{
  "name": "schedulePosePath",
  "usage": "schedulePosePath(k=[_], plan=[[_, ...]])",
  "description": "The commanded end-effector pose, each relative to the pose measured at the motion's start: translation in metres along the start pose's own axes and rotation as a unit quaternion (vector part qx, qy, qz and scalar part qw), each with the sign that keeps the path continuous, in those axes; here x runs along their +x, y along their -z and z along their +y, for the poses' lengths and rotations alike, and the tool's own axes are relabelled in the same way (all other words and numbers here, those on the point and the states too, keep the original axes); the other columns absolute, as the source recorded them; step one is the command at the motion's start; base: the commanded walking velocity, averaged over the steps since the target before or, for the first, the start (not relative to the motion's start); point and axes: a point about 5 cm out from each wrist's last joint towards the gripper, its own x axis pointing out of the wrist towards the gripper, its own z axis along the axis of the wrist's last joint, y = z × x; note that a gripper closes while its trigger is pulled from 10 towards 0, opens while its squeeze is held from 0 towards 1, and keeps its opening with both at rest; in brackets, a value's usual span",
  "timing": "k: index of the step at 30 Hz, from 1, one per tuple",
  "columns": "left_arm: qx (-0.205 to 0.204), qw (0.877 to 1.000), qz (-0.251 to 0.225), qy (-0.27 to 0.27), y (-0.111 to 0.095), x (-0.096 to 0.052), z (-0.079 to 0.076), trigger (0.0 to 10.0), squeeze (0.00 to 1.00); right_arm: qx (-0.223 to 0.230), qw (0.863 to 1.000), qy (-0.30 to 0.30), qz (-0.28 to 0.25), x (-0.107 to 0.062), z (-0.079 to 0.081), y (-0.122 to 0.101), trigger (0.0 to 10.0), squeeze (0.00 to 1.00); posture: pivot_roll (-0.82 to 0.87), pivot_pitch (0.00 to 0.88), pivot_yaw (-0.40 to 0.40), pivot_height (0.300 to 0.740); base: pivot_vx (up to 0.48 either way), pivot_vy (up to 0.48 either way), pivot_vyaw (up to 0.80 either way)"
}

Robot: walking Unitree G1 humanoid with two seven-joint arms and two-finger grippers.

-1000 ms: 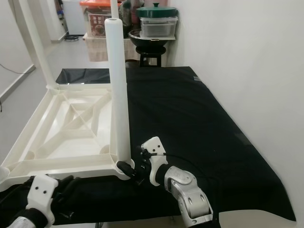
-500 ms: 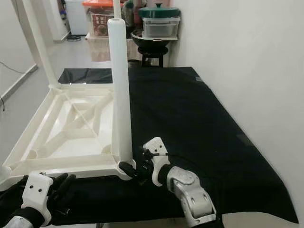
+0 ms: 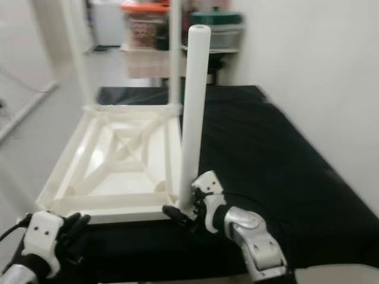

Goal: Building children table

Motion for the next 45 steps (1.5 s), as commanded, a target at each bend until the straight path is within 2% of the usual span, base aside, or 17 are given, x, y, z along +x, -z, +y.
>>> schedulePosePath(k=[1,6,11,16,19,21,24,29,31,32,33,34,37,38,42,44,45], plan=[[-0.006,1.000,0.014,0.011,0.005,-0.002,-0.003,10.0,0.00,-0.004,1.000,-0.021,0.020,-0.008,0.001,0.004,10.0,0.00,0.07,0.000,-0.025,0.740,0.000,0.476,0.00],[-0.003,1.000,0.013,0.011,0.004,-0.002,-0.003,10.0,0.00,-0.016,0.998,-0.038,0.037,-0.012,0.002,0.006,10.0,0.00,0.08,0.000,-0.027,0.740,0.000,0.000,0.00],[-0.008,1.000,0.014,0.020,0.005,-0.003,-0.005,10.0,0.00,-0.004,0.997,-0.014,0.082,-0.016,-0.005,0.016,10.0,0.00,0.08,0.000,-0.029,0.740,0.000,0.000,0.00],[-0.015,0.999,0.018,0.036,0.006,-0.005,-0.006,10.0,0.00,0.002,0.986,-0.027,0.162,-0.036,-0.008,0.028,10.0,0.00,0.07,0.000,-0.033,0.740,0.000,0.000,0.00],[-0.015,0.999,0.018,0.038,0.006,-0.005,-0.006,10.0,0.00,0.001,0.983,-0.028,0.179,-0.040,-0.009,0.030,10.0,0.00,0.07,0.000,-0.033,0.740,0.000,0.000,0.00],[-0.017,0.999,0.019,0.042,0.006,-0.006,-0.007,10.0,0.00,-0.007,0.975,-0.009,0.221,-0.054,-0.018,0.033,10.0,0.00,0.07,0.000,-0.033,0.740,0.000,0.000,0.00],[-0.019,0.998,0.021,0.048,0.006,-0.006,-0.009,10.0,0.00,-0.015,0.970,-0.011,0.241,-0.064,-0.020,0.032,10.0,0.00,0.07,0.000,-0.035,0.740,0.000,0.000,0.00],[-0.021,0.998,0.022,0.057,0.007,-0.007,-0.010,10.0,0.00,-0.018,0.968,-0.058,0.242,-0.071,-0.008,0.028,10.0,0.00,0.07,0.000,-0.036,0.740,0.000,0.000,0.00],[-0.022,0.998,0.022,0.062,0.007,-0.007,-0.011,10.0,0.00,-0.025,0.964,-0.116,0.239,-0.075,0.006,0.024,10.0,0.00,0.07,0.000,-0.036,0.740,0.000,0.000,0.00],[-0.022,0.998,0.022,0.062,0.007,-0.007,-0.011,10.0,0.00,-0.025,0.964,-0.116,0.239,-0.075,0.006,0.024,10.0,0.00,0.07,0.000,-0.036,0.740,0.000,0.000,0.00],[-0.022,0.997,0.022,0.065,0.007,-0.007,-0.011,10.0,0.00,-0.035,0.961,-0.157,0.223,-0.076,0.016,0.018,10.0,0.00,0.06,0.000,-0.034,0.740,0.000,0.000,0.00],[-0.022,0.997,0.022,0.068,0.007,-0.007,-0.011,10.0,0.00,-0.041,0.961,-0.187,0.200,-0.072,0.025,0.010,10.0,0.00,0.06,0.000,-0.033,0.740,0.000,0.000,0.00],[-0.021,0.997,0.022,0.071,0.006,-0.006,-0.011,10.0,0.00,-0.050,0.960,-0.217,0.169,-0.065,0.035,0.000,10.0,0.00,0.06,0.000,-0.031,0.740,0.000,0.000,0.00],[-0.021,0.997,0.022,0.071,0.006,-0.006,-0.011,10.0,0.00,-0.050,0.960,-0.217,0.169,-0.065,0.035,0.000,10.0,0.00,0.06,0.000,-0.031,0.740,0.000,0.000,0.00],[-0.017,0.998,0.013,0.061,0.004,-0.004,-0.010,10.0,0.00,-0.063,0.965,-0.218,0.132,-0.040,0.041,-0.008,10.0,0.00,0.07,0.000,-0.036,0.740,0.000,0.000,0.00],[-0.017,0.998,0.013,0.061,0.004,-0.004,-0.010,10.0,0.00,-0.063,0.965,-0.218,0.132,-0.040,0.041,-0.008,10.0,0.00,0.07,0.000,-0.036,0.740,0.000,0.000,0.00],[-0.015,0.999,0.013,0.051,0.004,-0.004,-0.007,10.0,0.00,-0.068,0.965,-0.221,0.127,-0.033,0.044,-0.008,10.0,0.00,0.08,0.000,-0.039,0.740,0.000,0.000,0.00]])
